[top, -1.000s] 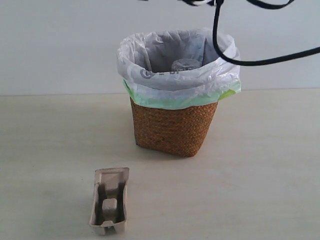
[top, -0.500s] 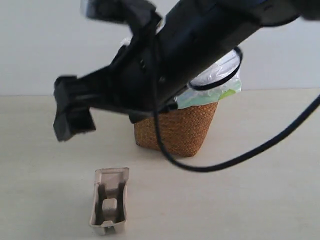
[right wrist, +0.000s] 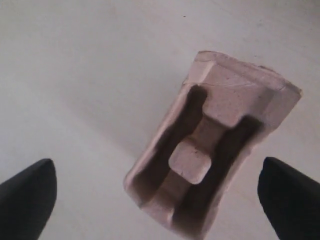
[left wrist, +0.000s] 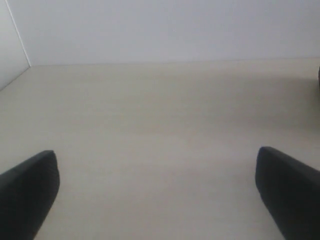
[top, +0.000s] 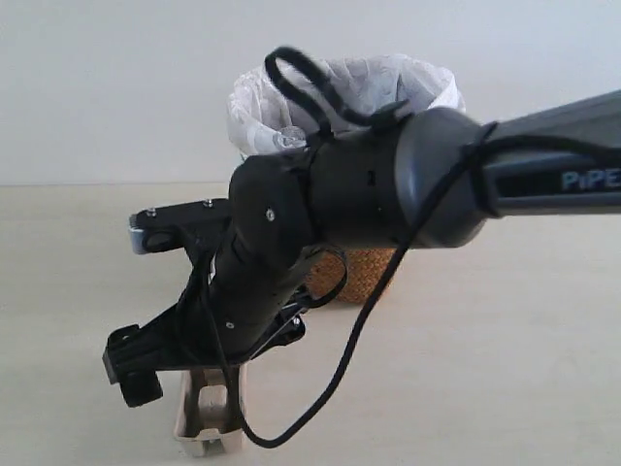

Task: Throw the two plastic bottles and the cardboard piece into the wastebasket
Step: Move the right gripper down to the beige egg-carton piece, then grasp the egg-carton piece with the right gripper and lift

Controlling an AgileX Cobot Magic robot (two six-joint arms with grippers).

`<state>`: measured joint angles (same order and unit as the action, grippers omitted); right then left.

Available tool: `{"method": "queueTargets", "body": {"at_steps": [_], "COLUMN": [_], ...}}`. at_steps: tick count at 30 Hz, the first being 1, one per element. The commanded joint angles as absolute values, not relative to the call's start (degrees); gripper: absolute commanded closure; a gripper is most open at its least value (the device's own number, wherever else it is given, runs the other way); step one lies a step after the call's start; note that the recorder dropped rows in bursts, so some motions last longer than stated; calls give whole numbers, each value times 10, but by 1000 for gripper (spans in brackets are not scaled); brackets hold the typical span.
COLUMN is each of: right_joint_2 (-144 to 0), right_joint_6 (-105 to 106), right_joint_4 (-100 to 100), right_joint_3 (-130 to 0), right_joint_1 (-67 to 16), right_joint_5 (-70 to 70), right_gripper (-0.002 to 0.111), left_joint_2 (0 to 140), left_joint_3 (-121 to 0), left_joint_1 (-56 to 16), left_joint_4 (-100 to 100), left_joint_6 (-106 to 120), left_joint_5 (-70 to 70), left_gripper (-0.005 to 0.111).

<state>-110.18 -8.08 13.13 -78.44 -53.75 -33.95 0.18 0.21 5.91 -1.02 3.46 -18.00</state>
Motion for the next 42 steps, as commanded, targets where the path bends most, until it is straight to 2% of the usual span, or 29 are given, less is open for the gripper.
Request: {"method": "queueTargets", "body": {"at_steps": [1, 5, 9, 10, 12, 14, 15, 16, 17, 33, 38, 42], "right_joint_2": [-1144, -1170, -1188, -1192, -1195, -1191, -1186, -1180, -1173, -940, -871, -852], "right_joint_6": [-104, -189, -205, -205, -207, -205, -199, -188, -181, -94, -163, -168], "right_joint_4": [96, 3, 7, 7, 7, 7, 7, 7, 7, -4, -117, -96], "right_joint_3": [-785, -795, -795, -795, -795, -795, -795, -795, -795, -795, -795, -795], "right_joint_1": [-539, -539, -539, -539, -539, -539, -539, -539, -539, -554, -549, -550], "right_joint_5": [-306, -310, -284, -283, -284, -288, -290, -294, -297, -388, -394, -454], "right_gripper": [6, 6, 6, 11, 34, 72, 84, 102, 108, 107, 107, 107], "left_joint_2": [0, 0, 0, 0, 0, 0, 0, 0, 0, 0, 0, 0], "left_joint_3": [0, 0, 0, 0, 0, 0, 0, 0, 0, 0, 0, 0], "left_joint_1": [61, 61, 61, 61, 61, 61, 61, 61, 61, 61, 61, 61], "left_joint_4": [-10, -10, -10, -10, -10, -10, -10, -10, -10, -10, -10, -10], "left_joint_6": [30, 30, 30, 30, 30, 30, 30, 30, 30, 30, 30, 30], "left_joint_5": [-176, -176, -176, -176, -176, -176, -176, -176, -176, -176, -176, -176], "left_gripper": [-1, -1, -1, -1, -1, -1, -1, -1, -1, -1, -1, -1]}}
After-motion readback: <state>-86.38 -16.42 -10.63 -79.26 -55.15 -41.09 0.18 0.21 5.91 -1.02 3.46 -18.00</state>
